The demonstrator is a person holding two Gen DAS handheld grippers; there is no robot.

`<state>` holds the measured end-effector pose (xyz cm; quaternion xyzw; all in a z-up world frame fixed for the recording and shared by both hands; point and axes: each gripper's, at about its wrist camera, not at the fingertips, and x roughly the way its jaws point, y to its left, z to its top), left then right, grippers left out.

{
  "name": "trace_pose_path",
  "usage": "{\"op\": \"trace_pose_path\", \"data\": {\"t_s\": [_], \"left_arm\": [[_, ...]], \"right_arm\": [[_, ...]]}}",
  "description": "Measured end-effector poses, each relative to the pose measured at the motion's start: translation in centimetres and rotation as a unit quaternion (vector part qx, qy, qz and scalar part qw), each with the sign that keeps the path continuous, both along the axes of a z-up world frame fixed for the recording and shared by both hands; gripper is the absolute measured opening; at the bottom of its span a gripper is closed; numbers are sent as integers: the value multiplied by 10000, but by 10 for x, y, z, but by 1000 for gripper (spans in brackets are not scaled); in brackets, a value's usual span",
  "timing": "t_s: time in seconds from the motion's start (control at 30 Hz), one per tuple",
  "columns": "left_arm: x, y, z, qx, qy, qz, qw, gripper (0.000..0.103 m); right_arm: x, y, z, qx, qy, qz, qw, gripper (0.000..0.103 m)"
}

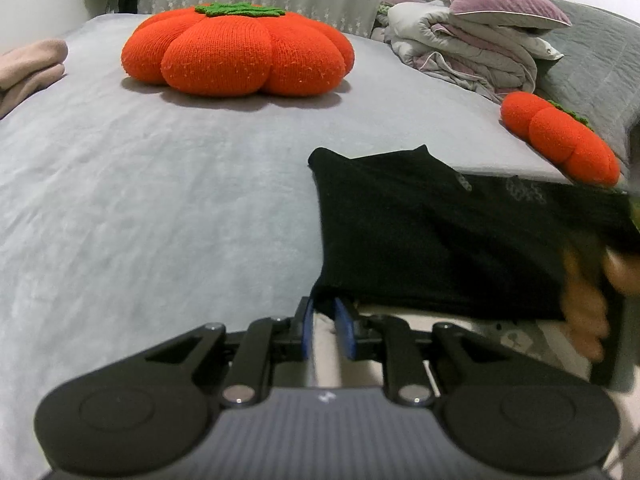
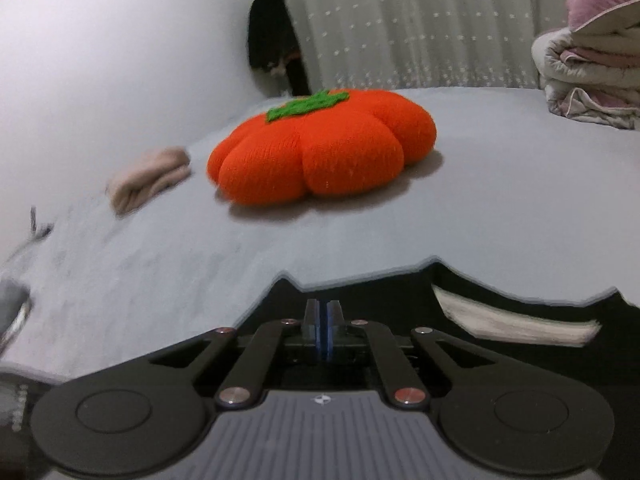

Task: Fold clothes

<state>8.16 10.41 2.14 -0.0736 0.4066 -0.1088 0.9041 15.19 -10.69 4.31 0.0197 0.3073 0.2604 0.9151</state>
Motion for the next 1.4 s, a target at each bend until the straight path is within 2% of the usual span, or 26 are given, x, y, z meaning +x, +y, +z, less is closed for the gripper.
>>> {"op": "trace_pose_path", "data": {"t_s": [0.1,0.3,0.57,1.2,1.4], "left_arm": [[-1,-1,-1,41,-26,-18,10000,16],[-4,-4,0,130,-54,-19,9999,16],[-6,-6,0,246,-105,-46,9996,17],[-17,-8,2,461,-80,-102,9989,17],[-25,-8,7,484,41,-48,9988,17]], "right_arm": [[-23,-17,-3,-140,45,9,9999,4],[-50,-62,-12,-327,249,-350,9985,4],[-76,-96,-18,-203,385,-610,9972,4],[-119,-96,-16,-441,334,-772,9955,6],[-131,-109,-19,-253,526,-911,9941,6]]}}
